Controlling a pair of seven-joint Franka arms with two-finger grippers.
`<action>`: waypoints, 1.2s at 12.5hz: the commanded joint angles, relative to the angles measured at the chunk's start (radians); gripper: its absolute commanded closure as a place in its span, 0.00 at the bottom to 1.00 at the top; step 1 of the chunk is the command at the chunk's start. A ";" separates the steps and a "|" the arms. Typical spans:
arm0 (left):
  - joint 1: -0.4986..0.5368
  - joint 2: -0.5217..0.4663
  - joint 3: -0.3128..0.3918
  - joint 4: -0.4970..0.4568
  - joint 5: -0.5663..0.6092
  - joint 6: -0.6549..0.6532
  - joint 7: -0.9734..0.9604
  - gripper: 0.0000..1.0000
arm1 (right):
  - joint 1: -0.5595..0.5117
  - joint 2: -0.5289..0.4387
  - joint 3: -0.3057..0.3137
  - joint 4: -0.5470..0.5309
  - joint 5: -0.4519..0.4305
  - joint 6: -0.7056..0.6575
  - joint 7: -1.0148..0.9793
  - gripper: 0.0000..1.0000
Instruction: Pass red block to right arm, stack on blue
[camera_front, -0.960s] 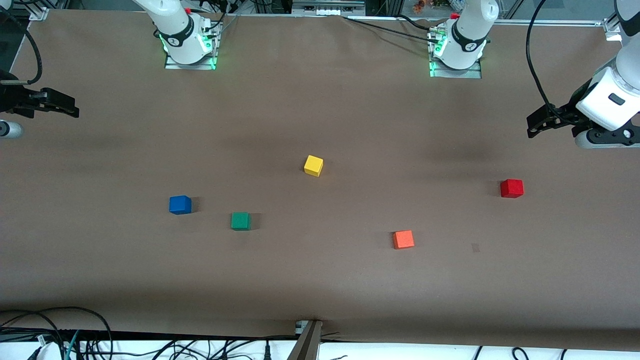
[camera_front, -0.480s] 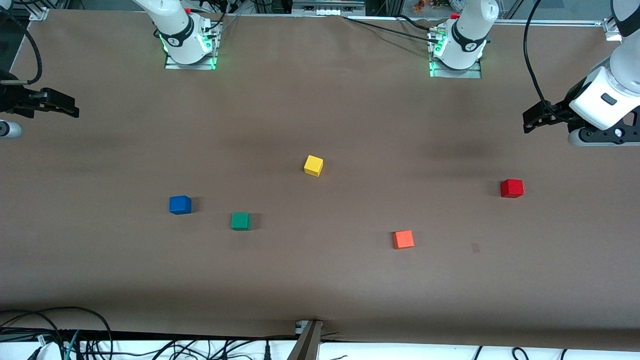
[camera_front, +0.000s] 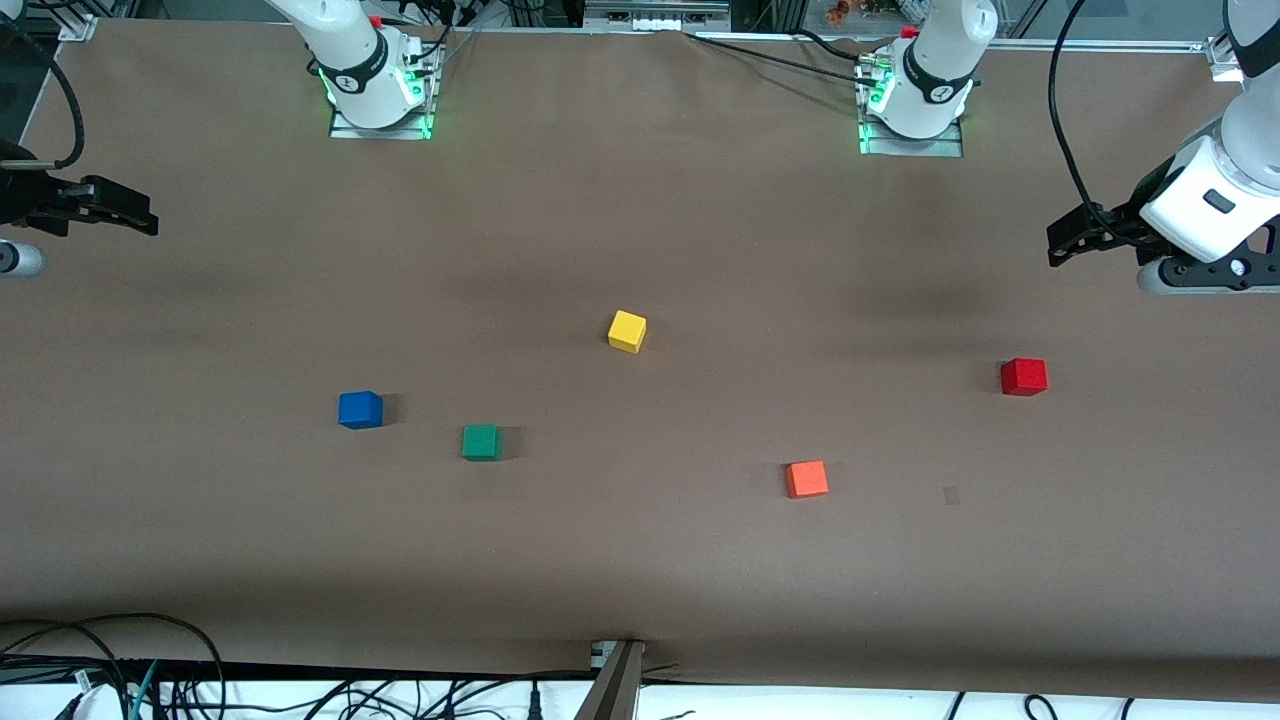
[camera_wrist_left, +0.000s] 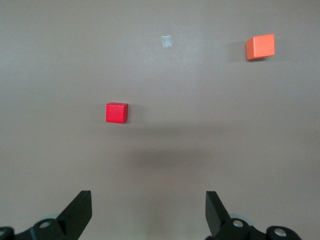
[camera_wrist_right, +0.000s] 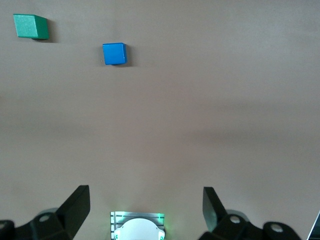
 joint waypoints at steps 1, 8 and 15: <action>0.030 0.057 0.007 0.042 -0.013 -0.008 0.031 0.00 | -0.001 -0.009 0.000 -0.003 -0.005 -0.005 -0.013 0.00; 0.179 0.197 0.008 0.002 0.014 0.099 0.138 0.00 | -0.001 -0.009 0.000 -0.003 -0.005 -0.005 -0.013 0.00; 0.248 0.241 -0.003 -0.494 0.059 0.917 0.267 0.00 | -0.001 -0.007 0.000 -0.003 -0.005 0.001 -0.014 0.00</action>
